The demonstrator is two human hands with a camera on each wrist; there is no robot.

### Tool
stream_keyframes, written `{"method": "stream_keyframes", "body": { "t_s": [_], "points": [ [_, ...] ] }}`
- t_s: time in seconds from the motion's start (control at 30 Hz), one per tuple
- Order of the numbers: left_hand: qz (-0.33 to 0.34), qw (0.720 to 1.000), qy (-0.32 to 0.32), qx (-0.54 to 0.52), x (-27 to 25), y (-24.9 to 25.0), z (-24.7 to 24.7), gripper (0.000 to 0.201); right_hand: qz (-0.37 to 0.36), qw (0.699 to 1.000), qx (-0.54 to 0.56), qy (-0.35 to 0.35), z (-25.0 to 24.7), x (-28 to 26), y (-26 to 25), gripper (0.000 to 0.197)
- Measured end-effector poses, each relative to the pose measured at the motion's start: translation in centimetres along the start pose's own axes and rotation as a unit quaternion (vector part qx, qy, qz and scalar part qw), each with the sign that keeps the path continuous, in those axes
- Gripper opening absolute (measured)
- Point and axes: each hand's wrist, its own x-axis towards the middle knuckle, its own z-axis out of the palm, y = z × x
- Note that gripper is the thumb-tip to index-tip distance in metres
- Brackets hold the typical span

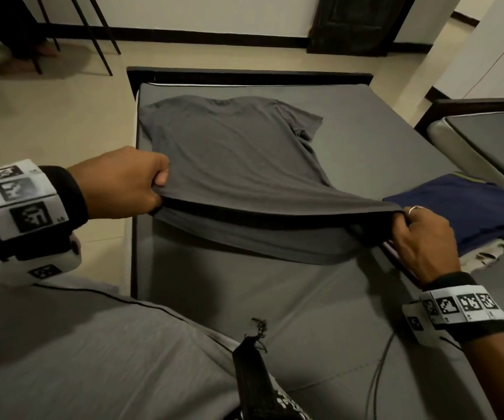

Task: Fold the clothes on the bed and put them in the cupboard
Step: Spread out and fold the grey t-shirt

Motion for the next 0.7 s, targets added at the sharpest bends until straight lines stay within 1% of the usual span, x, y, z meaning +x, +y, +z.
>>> {"method": "stream_keyframes", "body": {
  "t_s": [0.07, 0.13, 0.17, 0.2, 0.23, 0.27, 0.3, 0.4, 0.5, 0.6, 0.7],
  "points": [
    [0.004, 0.994, 0.006, 0.106, -0.8, 0.2, -0.1, 0.021, 0.031, 0.999, -0.018, 0.005, -0.5, 0.1, 0.0, 0.035],
    [0.008, 0.983, -0.019, 0.182, -1.6, 0.1, 0.1, 0.018, 0.044, 0.999, -0.03, 0.002, -0.9, 0.2, -0.3, 0.023],
    [0.01, 0.977, -0.037, 0.208, -2.0, 0.1, 0.3, 0.016, 0.048, 0.998, -0.036, -0.011, -1.1, 0.0, -0.6, 0.017],
    [0.011, 0.972, -0.056, 0.226, -2.2, 0.1, 0.5, 0.016, 0.051, 0.998, -0.04, -0.026, -1.2, 0.0, -0.8, 0.027],
    [0.013, 0.969, -0.073, 0.238, -2.5, 0.2, 0.7, 0.016, 0.049, 0.997, -0.042, -0.042, -1.2, -0.1, -1.0, 0.043],
    [0.017, 0.965, -0.087, 0.245, -2.6, 0.4, 0.8, 0.016, 0.043, 0.997, -0.043, -0.056, -1.3, -0.2, -1.2, 0.052],
    [0.025, 0.963, -0.098, 0.25, -2.6, 0.6, 1.0, 0.016, 0.031, 0.996, -0.038, -0.068, -1.4, -0.3, -1.4, 0.051],
    [0.053, 0.955, -0.148, 0.25, -2.7, 1.0, 1.3, 0.015, -0.03, 0.995, -0.034, -0.088, -1.3, -0.9, -1.2, 0.028],
    [0.076, 0.943, -0.196, 0.258, -2.9, 1.1, 1.6, 0.018, -0.056, 0.993, -0.041, -0.098, -1.1, -1.2, -0.9, 0.015],
    [0.104, 0.934, -0.216, 0.264, -3.2, 1.0, 2.2, 0.017, -0.024, 0.994, -0.056, -0.096, -0.8, -1.4, -0.9, 0.011],
    [0.132, 0.931, -0.208, 0.269, -3.7, 1.1, 2.6, 0.011, -0.027, 0.994, -0.06, -0.084, -0.5, -1.4, -0.8, 0.015]
  ]
}}
